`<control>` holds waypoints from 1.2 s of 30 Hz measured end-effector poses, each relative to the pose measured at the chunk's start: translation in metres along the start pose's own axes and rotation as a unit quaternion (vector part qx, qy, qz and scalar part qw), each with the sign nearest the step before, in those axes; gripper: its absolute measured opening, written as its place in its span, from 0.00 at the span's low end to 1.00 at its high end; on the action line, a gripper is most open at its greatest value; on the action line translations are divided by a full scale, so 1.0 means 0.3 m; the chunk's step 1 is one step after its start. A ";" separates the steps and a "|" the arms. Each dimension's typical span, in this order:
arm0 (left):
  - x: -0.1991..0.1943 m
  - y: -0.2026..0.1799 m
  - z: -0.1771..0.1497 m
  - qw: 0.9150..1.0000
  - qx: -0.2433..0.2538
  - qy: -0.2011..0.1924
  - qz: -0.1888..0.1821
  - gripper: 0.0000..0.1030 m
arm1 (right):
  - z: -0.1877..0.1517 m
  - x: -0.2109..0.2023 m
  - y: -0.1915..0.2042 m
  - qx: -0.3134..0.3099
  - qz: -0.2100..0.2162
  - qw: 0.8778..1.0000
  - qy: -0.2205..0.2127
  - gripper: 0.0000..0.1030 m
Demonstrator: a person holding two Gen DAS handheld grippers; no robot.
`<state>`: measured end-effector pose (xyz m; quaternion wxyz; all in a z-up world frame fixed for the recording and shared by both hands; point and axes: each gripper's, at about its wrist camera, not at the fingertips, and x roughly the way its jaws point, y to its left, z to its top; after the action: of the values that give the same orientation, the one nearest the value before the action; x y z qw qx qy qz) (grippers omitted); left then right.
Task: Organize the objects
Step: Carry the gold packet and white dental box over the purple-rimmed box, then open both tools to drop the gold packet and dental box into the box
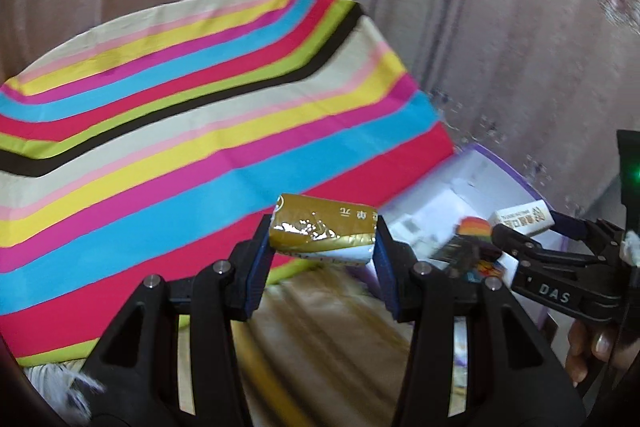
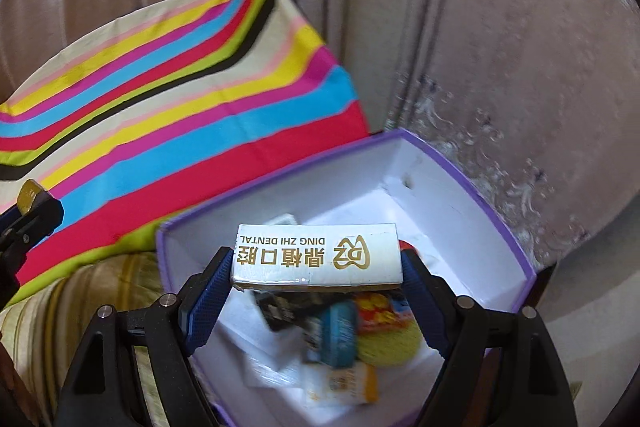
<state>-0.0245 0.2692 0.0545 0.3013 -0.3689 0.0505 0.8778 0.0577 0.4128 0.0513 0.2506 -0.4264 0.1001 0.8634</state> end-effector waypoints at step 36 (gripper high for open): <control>0.011 -0.283 -0.106 0.991 0.011 0.089 -0.101 0.99 | -0.152 -0.098 -0.267 0.094 -0.073 0.992 0.045 0.83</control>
<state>0.0414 0.3300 0.0406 0.3866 -0.4459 0.0491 0.8058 0.1456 0.4533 0.0497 0.3468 -0.4456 0.1604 0.8096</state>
